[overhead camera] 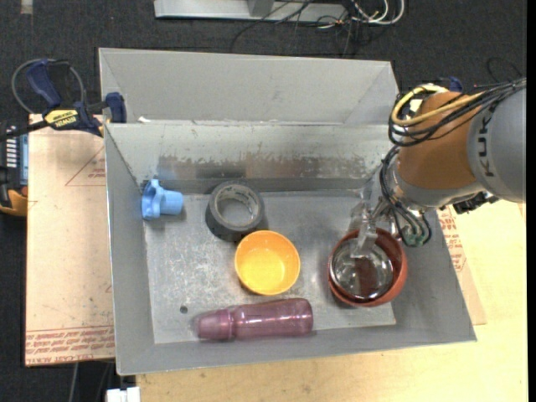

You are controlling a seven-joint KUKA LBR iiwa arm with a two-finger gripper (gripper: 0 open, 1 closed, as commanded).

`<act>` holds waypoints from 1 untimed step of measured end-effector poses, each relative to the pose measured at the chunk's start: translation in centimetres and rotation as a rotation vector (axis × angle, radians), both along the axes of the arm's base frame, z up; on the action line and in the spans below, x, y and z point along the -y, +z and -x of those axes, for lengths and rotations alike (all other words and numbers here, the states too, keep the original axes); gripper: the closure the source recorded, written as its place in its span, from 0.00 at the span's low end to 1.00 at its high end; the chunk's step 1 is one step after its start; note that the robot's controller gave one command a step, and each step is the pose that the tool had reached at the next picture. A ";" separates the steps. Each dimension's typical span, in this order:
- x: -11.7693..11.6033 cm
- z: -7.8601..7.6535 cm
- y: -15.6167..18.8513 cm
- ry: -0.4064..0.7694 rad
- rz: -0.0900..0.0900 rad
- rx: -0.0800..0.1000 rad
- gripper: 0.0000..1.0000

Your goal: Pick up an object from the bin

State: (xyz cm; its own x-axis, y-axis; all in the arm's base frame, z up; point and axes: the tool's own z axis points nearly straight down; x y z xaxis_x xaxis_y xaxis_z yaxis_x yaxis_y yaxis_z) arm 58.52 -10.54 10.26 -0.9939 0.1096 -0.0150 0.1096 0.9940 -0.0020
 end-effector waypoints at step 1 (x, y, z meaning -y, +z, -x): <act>0.0 0.0 0.0 0.000 0.000 0.000 1.00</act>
Offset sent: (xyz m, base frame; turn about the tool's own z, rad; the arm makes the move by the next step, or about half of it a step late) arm 0.0000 0.0000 0.0000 0.0000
